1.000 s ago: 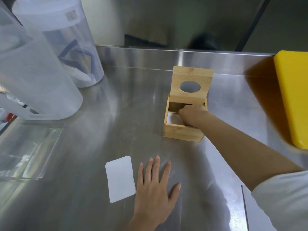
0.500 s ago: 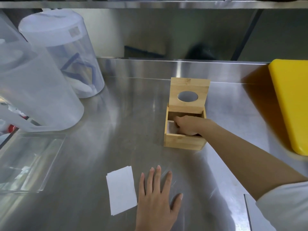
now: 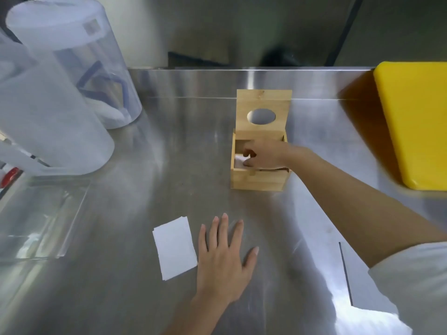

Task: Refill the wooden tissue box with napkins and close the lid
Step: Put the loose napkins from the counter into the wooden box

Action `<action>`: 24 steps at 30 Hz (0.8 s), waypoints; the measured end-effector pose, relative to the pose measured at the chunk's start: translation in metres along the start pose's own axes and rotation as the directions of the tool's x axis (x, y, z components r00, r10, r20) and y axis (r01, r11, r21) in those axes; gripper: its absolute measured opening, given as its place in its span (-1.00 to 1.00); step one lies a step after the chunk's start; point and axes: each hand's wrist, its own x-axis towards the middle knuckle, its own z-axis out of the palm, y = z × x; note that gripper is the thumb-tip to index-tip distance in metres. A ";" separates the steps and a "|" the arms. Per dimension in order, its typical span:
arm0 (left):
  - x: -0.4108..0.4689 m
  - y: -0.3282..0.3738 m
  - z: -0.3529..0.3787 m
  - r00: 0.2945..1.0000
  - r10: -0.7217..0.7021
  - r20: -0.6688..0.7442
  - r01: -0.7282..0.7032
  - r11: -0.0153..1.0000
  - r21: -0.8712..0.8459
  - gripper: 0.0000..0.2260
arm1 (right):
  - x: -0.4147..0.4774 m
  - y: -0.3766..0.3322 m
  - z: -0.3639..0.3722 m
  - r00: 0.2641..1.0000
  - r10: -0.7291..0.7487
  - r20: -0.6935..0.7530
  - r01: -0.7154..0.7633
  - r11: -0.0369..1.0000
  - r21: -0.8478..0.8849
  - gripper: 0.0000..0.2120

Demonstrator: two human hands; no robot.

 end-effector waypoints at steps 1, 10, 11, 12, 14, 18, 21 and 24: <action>0.000 0.000 0.000 1.000 0.004 -0.009 -0.004 1.000 0.007 -0.46 | -0.009 -0.002 -0.002 0.999 -0.014 -0.045 0.016 0.999 0.039 -0.78; -0.001 -0.001 0.002 0.998 0.019 -0.058 -0.016 0.999 0.052 -0.42 | -0.103 0.021 0.014 0.894 0.146 -0.424 -0.033 0.964 0.263 -0.83; 0.000 -0.001 0.002 0.998 0.021 -0.061 -0.017 0.998 0.055 -0.41 | -0.114 0.028 0.019 0.882 0.184 -0.433 -0.067 0.960 0.272 -0.84; -0.001 -0.001 0.003 0.998 0.022 -0.065 -0.018 0.998 0.059 -0.41 | -0.124 0.035 0.025 0.870 0.225 -0.438 -0.102 0.953 0.287 -0.85; -0.001 -0.001 0.003 0.997 0.030 -0.074 -0.025 0.998 0.065 -0.40 | -0.146 0.048 0.038 0.838 0.320 -0.441 -0.182 0.927 0.327 -0.85; -0.003 -0.003 0.004 0.996 0.043 -0.083 -0.037 0.997 0.072 -0.37 | -0.184 0.073 0.070 0.743 0.542 -0.394 -0.390 0.828 0.404 -0.84; -0.003 -0.002 0.005 0.997 0.043 -0.062 -0.040 0.998 0.048 -0.42 | -0.207 0.084 0.093 0.648 0.698 -0.304 -0.542 0.703 0.460 -0.77; -0.003 -0.002 0.005 0.998 0.040 -0.053 -0.038 0.998 0.052 -0.43 | -0.224 0.089 0.112 0.537 0.825 -0.179 -0.669 0.545 0.505 -0.56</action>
